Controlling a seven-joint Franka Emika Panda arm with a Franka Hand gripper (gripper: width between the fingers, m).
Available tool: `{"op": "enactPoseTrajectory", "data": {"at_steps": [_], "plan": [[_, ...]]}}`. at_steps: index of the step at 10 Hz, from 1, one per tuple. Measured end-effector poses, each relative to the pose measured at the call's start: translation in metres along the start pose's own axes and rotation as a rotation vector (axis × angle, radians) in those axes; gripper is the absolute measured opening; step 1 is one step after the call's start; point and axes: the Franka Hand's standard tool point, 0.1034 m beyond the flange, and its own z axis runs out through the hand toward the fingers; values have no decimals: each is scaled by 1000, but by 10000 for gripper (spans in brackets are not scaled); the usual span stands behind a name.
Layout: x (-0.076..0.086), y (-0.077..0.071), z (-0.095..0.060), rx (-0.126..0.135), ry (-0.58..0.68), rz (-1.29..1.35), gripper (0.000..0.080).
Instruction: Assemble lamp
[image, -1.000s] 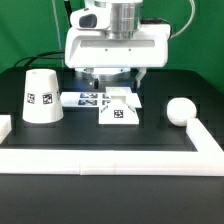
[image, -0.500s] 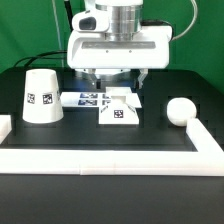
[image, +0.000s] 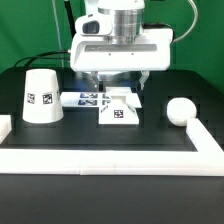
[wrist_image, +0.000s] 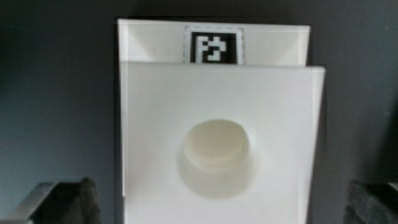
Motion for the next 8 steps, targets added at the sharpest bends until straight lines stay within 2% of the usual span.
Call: {"op": "enactPoseTrajectory", "data": {"at_steps": [4, 7, 8], "plan": [[-4, 0, 13, 0, 4, -3, 700], [-5, 0, 15, 0, -1, -1, 700], [-5, 0, 15, 0, 0, -1, 595]]}}
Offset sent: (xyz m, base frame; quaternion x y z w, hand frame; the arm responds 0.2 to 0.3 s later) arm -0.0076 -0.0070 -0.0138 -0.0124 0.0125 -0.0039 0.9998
